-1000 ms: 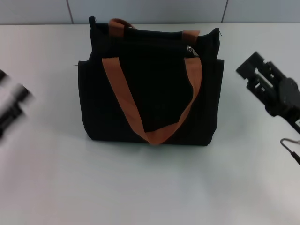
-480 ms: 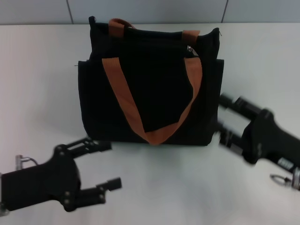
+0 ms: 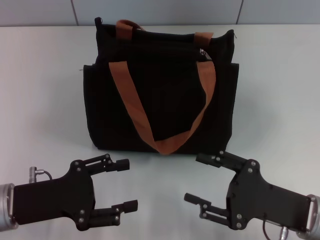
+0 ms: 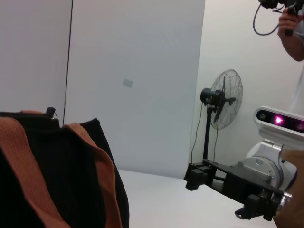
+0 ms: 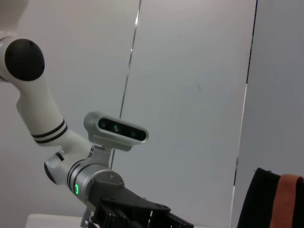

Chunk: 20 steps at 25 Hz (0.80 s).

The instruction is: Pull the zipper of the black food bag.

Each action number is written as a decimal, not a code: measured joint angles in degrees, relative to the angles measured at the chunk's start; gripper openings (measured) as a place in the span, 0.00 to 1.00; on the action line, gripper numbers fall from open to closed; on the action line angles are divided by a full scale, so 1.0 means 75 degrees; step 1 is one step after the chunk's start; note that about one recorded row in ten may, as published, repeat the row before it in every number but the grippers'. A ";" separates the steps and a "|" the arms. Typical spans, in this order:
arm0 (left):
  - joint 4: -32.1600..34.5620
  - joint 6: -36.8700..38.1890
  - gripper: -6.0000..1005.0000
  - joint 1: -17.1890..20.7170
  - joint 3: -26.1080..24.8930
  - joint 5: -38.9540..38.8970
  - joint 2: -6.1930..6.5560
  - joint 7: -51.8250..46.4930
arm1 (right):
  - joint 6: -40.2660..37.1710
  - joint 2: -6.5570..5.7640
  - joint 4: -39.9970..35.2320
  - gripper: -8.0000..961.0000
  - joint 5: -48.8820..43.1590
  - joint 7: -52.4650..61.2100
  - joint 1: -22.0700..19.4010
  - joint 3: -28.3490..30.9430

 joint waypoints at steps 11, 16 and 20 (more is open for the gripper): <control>0.0017 0.0163 0.77 -0.0060 0.0004 0.0037 0.0083 -0.0004 | 0.0086 0.0005 0.0087 0.81 -0.0144 0.0208 0.0059 0.0036; 0.0127 0.0305 0.77 -0.0079 0.0004 0.0041 0.0054 -0.0001 | -0.0001 -0.0028 -0.0034 0.84 -0.0202 0.1205 0.0172 -0.0024; 0.0175 0.0255 0.77 -0.0088 0.0004 0.0041 0.0033 -0.0001 | 0.0064 -0.0021 -0.0296 0.84 -0.0340 0.1811 0.0264 -0.0046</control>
